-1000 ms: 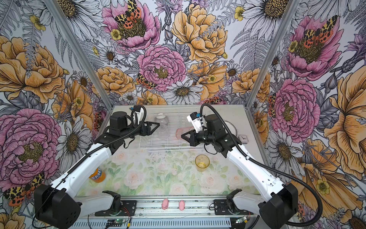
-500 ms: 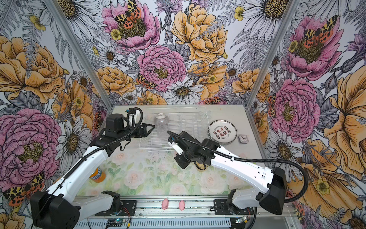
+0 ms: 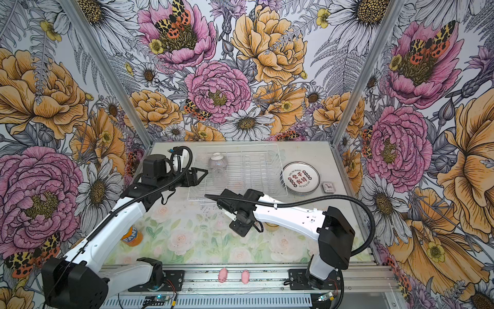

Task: Unload the mixed dishes from the dish rack
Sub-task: 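Carry the pink glass away with right gripper while left gripper releases and withdraws, then lower the pink glass toward the table beside the amber glass with right gripper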

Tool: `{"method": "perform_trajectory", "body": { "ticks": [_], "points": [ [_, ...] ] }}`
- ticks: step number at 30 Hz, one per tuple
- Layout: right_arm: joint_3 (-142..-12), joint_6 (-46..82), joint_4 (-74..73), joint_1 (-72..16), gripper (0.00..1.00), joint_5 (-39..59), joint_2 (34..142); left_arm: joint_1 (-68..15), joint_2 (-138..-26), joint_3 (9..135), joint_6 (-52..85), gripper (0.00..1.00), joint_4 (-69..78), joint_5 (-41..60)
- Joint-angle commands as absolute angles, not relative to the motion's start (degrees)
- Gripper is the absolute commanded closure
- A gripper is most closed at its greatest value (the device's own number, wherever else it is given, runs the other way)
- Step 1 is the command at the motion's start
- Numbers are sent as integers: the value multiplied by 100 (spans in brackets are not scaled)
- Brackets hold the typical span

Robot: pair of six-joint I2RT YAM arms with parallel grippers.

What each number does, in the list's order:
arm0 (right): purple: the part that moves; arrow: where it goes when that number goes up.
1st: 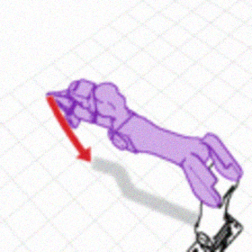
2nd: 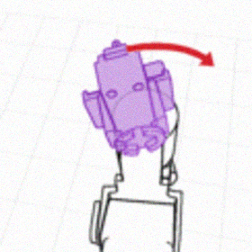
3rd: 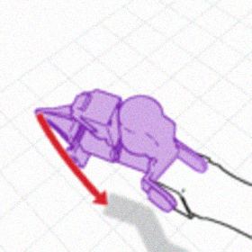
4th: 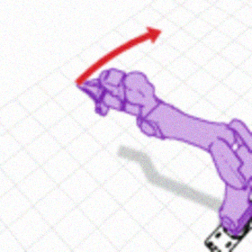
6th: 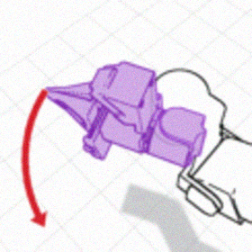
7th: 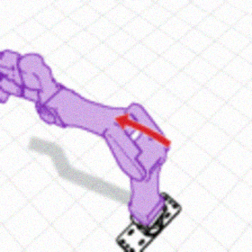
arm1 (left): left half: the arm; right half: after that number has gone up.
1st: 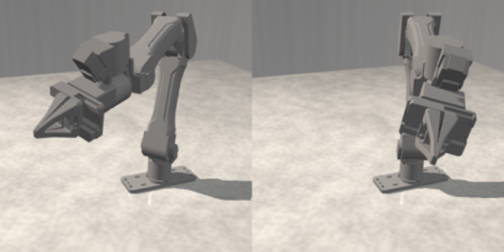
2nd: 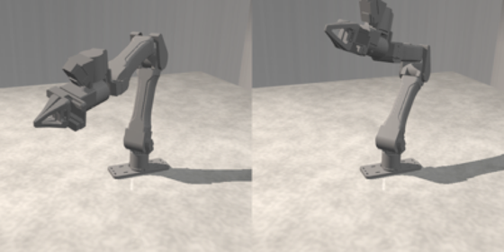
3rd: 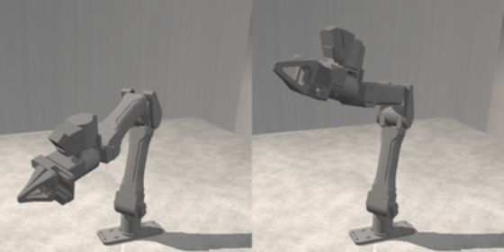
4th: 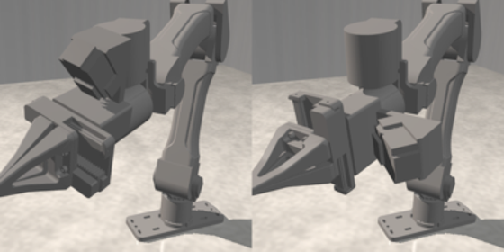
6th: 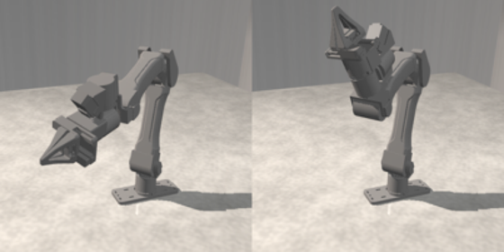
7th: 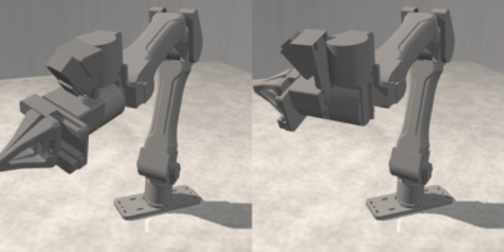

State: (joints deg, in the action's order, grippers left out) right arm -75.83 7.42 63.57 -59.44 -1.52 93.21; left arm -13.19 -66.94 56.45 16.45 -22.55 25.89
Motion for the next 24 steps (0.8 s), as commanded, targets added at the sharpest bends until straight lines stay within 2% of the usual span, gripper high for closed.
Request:
{"method": "perform_trajectory", "body": {
  "ticks": [1, 24],
  "points": [
    [-7677, 529, 6425, -5943, 100, -257, 9460, -1257, -6782, 5631, 1538, 18, -2250, 2563],
    [-7708, 42, 6311, -5403, 100, 124, 10063, -1151, -7064, 5691, 1478, 19, -2205, 2702]
  ]
}}
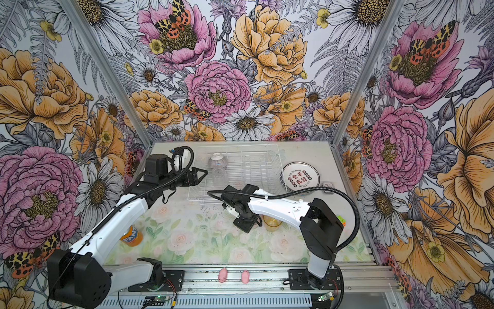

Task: Unload the mixed dishes from the dish rack
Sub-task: 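Lower the pink glass toward the table beside the amber glass with right gripper, then open right gripper off the pink glass and rise while left gripper lowers to clear glass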

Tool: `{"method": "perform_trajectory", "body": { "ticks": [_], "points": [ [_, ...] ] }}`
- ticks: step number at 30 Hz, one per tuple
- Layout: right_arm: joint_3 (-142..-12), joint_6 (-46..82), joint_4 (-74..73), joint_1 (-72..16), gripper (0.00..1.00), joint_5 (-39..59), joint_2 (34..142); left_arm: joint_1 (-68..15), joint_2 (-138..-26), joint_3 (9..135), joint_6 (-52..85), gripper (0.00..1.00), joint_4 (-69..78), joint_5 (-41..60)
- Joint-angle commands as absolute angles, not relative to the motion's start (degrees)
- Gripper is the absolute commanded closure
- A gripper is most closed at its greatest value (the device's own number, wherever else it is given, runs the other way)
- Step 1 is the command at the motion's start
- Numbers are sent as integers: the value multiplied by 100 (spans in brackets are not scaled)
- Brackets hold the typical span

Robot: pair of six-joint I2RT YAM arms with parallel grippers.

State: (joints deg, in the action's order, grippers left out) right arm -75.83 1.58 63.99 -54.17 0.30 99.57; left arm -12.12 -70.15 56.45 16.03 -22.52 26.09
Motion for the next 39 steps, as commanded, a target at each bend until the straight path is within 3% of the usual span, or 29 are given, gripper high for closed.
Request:
{"method": "perform_trajectory", "body": {
  "ticks": [1, 14, 26, 39],
  "points": [
    [-7695, 27, 6311, -5390, 100, 123, 10094, -1151, -7079, 5691, 1477, 18, -2206, 2706],
    [-7708, -64, 6267, -5324, 99, 150, 10325, -1147, -7125, 5713, 1503, 17, -2187, 2714],
    [-7719, -61, 6249, -5313, 73, 49, 10288, -1151, -7104, 5730, 1505, 16, -2184, 2724],
    [-7888, -27, 6170, -5280, 68, -150, 9676, -1224, -7180, 5765, 1389, 15, -2331, 2629]
  ]
}}
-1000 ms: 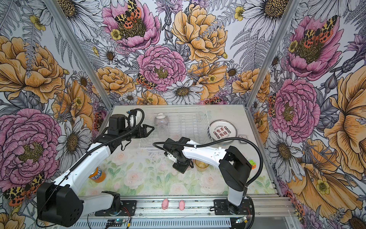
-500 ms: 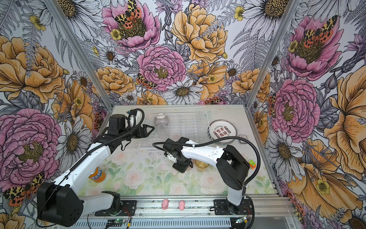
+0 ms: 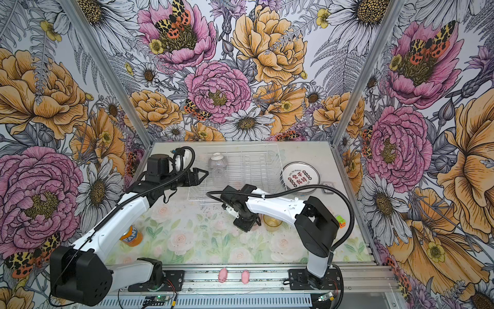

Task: Unload the mixed dishes from the dish rack
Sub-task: 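Open right gripper off the pink glass and rise while left gripper lowers to clear glass, then close left gripper around the clear faceted glass in the rack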

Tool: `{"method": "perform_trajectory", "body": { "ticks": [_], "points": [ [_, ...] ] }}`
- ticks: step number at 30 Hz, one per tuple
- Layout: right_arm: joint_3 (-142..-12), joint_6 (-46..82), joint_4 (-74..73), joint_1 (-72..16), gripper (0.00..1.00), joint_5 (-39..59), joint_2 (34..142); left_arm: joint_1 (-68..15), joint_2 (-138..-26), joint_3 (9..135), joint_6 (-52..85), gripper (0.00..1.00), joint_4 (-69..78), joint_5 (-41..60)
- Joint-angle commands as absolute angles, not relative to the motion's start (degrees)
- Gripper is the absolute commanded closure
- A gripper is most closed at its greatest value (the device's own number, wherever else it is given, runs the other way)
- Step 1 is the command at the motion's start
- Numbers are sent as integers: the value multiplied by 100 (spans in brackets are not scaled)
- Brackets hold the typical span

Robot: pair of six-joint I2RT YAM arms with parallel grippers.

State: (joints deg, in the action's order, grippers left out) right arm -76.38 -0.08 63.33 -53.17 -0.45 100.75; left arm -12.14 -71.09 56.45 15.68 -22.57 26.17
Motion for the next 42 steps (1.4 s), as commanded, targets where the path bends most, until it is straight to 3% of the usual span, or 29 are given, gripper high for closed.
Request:
{"method": "perform_trajectory", "body": {
  "ticks": [1, 9, 12, 16, 25, 42],
  "points": [
    [-7911, -28, 6161, -5266, 68, -118, 9597, -1249, -7199, 5782, 1371, 15, -2360, 2583],
    [-7990, 26, 5925, -4909, 66, 11, 8603, -1755, -7425, 6068, 1079, 11, -2786, 1790],
    [-7875, 388, 5534, -4270, 63, 95, 8188, -2089, -7696, 6335, 900, 1, -3001, 1404],
    [-7605, 876, 4896, -3519, 63, 378, 7806, -2406, -8173, 6679, 712, 1, -3143, 996],
    [-7317, 977, 4367, -3134, 63, 560, 7724, -2732, -9207, 7705, 334, 1, -3737, -411],
    [-6925, 1050, 3920, -2730, 62, 841, 7515, -2585, -10620, 8552, 132, 4, -3929, -49]
  ]
}}
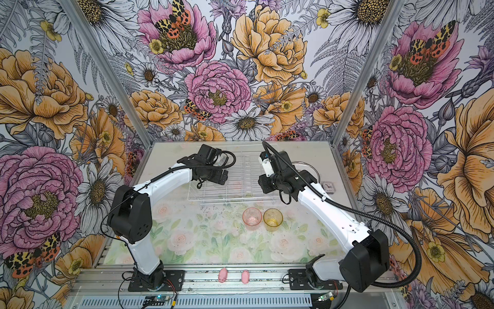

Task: Unload the mixed dishes from the dish rack
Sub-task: 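Close left gripper around the clear faceted glass in the rack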

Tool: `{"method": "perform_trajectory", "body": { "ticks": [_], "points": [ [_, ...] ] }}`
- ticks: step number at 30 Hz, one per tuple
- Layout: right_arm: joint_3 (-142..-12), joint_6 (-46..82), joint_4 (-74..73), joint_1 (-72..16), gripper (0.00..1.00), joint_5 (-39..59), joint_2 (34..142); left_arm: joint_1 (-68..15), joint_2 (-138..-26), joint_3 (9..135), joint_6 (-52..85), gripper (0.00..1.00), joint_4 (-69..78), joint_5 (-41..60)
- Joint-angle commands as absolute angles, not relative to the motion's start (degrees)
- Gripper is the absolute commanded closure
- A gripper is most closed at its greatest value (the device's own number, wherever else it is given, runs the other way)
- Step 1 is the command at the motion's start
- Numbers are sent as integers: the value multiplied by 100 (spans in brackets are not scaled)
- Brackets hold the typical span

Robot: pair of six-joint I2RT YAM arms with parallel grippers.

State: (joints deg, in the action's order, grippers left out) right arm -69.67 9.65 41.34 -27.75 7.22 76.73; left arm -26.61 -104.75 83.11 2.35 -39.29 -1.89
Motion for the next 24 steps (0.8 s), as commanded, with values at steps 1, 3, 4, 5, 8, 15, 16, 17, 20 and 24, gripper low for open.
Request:
{"method": "perform_trajectory", "body": {
  "ticks": [1, 3, 4, 5, 8, 15, 16, 17, 20, 24],
  "points": [
    [-6908, 1055, 3911, -2704, 62, 865, 7532, -2569, -10642, 8569, 132, 4, -3928, -33],
    [-6884, 1063, 3891, -2681, 62, 909, 7562, -2549, -10674, 8580, 132, 5, -3922, -32],
    [-6874, 1062, 3877, -2667, 62, 938, 7582, -2542, -10686, 8590, 132, 5, -3929, -36],
    [-6866, 1072, 3863, -2655, 62, 957, 7593, -2540, -10696, 8595, 120, 5, -3929, -35],
    [-6855, 1072, 3816, -2637, 62, 1006, 7641, -2514, -10768, 8629, 97, 6, -3927, -9],
    [-6860, 1080, 3755, -2593, 62, 1099, 7757, -2483, -10946, 8743, 48, 7, -3920, 9],
    [-6844, 1088, 3749, -2586, 62, 1105, 7762, -2483, -10973, 8769, 49, 8, -3924, 18],
    [-6846, 1088, 3744, -2585, 62, 1110, 7778, -2487, -10990, 8778, 44, 8, -3926, 32],
    [-6838, 1084, 3727, -2570, 62, 1133, 7805, -2479, -11052, 8814, 35, 9, -3915, 46],
    [-6838, 1090, 3701, -2550, 62, 1180, 7870, -2459, -11101, 8851, 22, 12, -3920, 91]
  ]
}}
